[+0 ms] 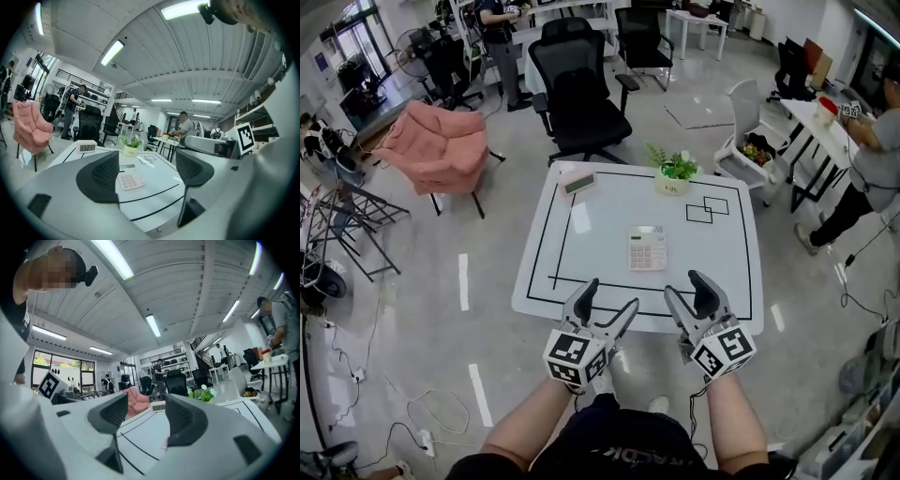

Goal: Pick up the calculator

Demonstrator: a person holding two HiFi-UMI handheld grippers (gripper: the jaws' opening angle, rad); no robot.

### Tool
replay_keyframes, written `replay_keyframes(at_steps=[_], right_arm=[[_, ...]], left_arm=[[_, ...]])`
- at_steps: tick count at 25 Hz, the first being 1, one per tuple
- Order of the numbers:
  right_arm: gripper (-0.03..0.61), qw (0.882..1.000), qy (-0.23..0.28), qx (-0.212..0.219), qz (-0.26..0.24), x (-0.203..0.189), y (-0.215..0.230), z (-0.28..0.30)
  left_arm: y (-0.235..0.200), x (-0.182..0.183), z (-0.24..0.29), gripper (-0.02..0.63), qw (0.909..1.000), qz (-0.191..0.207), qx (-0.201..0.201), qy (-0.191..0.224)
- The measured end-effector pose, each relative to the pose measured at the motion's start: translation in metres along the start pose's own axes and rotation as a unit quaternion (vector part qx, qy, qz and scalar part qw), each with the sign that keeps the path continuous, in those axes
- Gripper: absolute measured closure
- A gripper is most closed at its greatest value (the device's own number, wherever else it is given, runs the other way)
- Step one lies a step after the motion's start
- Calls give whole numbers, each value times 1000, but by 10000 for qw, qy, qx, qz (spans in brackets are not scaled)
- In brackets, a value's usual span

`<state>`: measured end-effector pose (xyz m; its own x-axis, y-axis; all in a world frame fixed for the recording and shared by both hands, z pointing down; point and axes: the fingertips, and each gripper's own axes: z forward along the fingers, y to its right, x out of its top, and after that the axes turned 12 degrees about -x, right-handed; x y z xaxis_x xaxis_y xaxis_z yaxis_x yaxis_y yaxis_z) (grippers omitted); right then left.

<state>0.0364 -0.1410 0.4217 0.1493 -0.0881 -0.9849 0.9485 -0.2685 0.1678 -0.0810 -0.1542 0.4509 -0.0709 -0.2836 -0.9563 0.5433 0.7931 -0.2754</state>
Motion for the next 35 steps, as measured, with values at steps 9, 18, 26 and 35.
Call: replay_keyframes(at_steps=[9,18,26,35], right_arm=[[345,9996,-183,-179,-156,-17,-17,55],[345,9986,-443,-227,-175,-31,3,86],[345,9970,-767,-26,-42,-48,45,120],[345,9869,-1564,401,-39,-96,111,171]], left_arm=[[-59,15,-1,249,9997,-81,-205,75],[-82,17,9,249,9997,-182,-186,42],[-92,13,45,249,9995,-284,-21,-105],[-106,4,106,249,9979,-514,331,-232]])
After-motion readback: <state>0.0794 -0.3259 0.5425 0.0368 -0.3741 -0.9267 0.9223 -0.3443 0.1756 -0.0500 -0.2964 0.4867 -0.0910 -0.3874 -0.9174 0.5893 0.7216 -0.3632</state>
